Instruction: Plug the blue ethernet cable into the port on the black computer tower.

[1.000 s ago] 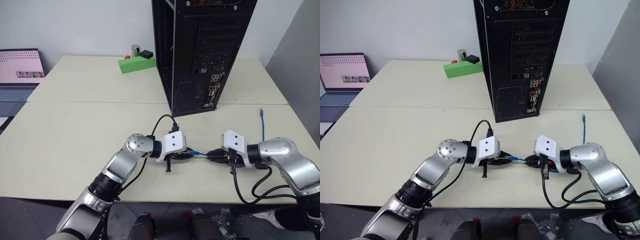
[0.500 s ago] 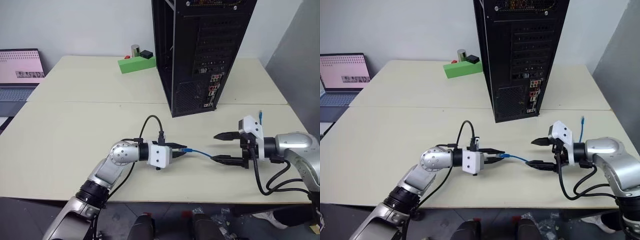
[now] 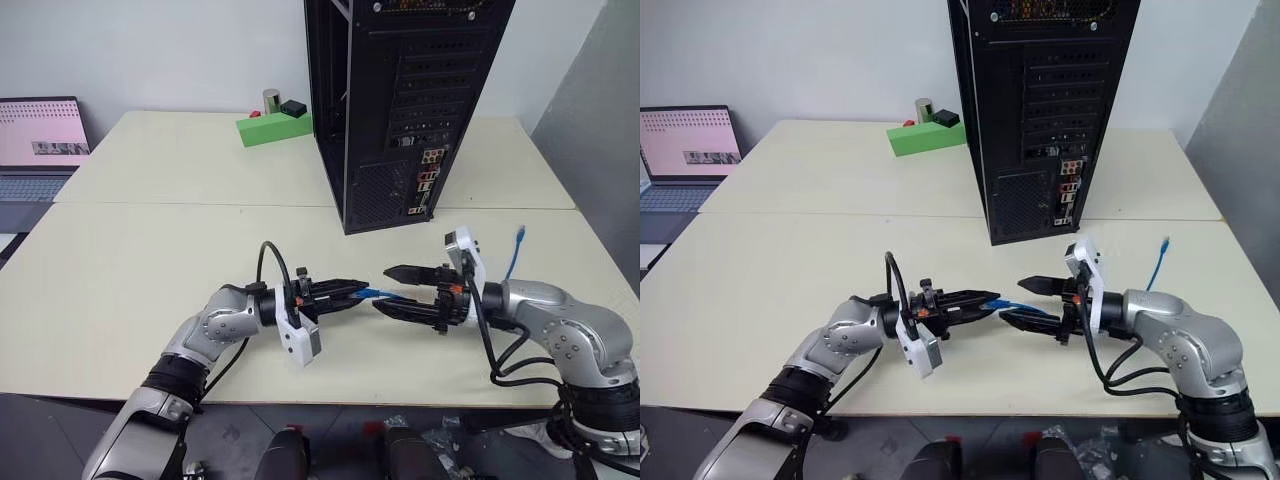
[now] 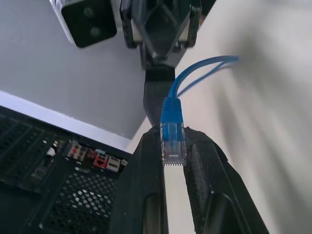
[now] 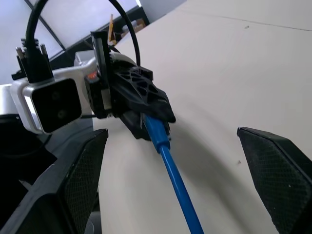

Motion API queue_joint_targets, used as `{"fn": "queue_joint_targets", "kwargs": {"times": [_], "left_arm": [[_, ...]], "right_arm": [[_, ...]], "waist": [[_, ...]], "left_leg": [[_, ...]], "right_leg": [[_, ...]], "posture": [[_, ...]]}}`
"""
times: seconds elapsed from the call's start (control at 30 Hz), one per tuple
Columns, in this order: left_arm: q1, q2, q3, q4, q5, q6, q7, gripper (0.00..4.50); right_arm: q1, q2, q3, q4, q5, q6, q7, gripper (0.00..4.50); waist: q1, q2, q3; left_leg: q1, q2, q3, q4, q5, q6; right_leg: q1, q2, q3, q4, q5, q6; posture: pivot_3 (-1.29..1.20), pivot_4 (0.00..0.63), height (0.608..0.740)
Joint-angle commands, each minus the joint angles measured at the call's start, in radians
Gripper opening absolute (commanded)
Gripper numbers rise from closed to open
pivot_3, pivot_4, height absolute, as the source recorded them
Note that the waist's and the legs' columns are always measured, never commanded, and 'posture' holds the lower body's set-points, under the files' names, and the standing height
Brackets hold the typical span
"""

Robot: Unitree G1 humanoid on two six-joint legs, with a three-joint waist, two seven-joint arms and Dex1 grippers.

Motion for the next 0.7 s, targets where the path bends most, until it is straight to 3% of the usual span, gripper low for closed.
{"fn": "queue_joint_targets", "kwargs": {"times": [0.03, 0.4, 0.7], "left_arm": [[-0.017, 0.014, 0.01, -0.004, 0.007, -0.022, 0.035, 0.31], [-0.015, 0.015, 0.009, -0.028, 0.04, -0.006, 0.083, 0.31], [-0.018, 0.013, 0.008, -0.043, 0.057, -0.001, 0.112, 0.31]], "right_arm": [[-0.022, 0.006, -0.007, -0.019, 0.041, 0.01, -0.008, 4.5], [-0.035, 0.004, 0.024, -0.015, 0.046, 0.011, -0.013, 2.48], [-0.057, 0.002, 0.037, 0.008, 0.039, 0.007, -0.017, 0.32]], "waist": [[0.0, 0.0, 0.0], [-0.001, 0.0, 0.0], [-0.001, 0.0, 0.0]], "left_leg": [[0.0, 0.0, 0.0, 0.0, 0.0, 0.0], [0.0, 0.0, 0.0, 0.0, 0.0, 0.0], [0.0, 0.0, 0.0, 0.0, 0.0, 0.0]], "right_leg": [[0.0, 0.0, 0.0, 0.0, 0.0, 0.0], [0.0, 0.0, 0.0, 0.0, 0.0, 0.0], [0.0, 0.0, 0.0, 0.0, 0.0, 0.0]], "posture": [[0.0, 0.15, 0.74], [0.0, 0.15, 0.74], [0.0, 0.15, 0.74]]}}
